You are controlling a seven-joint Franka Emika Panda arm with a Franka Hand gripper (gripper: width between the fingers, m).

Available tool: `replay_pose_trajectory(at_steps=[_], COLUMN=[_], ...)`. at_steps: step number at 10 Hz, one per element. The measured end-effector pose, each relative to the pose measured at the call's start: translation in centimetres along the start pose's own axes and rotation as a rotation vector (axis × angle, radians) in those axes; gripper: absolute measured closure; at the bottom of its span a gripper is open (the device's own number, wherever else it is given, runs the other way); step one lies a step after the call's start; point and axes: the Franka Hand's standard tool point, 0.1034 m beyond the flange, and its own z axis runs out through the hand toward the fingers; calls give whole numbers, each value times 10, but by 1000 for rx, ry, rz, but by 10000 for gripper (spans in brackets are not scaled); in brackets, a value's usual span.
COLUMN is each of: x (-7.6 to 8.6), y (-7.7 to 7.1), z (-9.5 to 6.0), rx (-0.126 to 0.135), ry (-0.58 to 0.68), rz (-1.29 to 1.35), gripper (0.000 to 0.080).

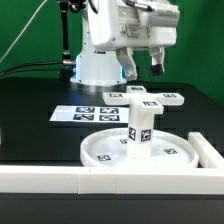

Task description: Assemble round table

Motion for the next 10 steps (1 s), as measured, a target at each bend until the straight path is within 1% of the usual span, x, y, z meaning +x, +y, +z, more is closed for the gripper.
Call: replay_pose_trajectory(at_steps=[1, 3, 4, 6, 7, 10], x=[0, 1, -1, -6, -10, -9], y=[0, 1, 6, 9, 13, 12], z=[1, 2, 3, 4, 4, 5], rx=[-1, -5, -57, -104, -113, -117], ry=[2, 3, 13, 12, 24, 14], rz=[-14, -206, -401, -792, -883, -1094], gripper=[152, 150, 150, 150, 150, 150])
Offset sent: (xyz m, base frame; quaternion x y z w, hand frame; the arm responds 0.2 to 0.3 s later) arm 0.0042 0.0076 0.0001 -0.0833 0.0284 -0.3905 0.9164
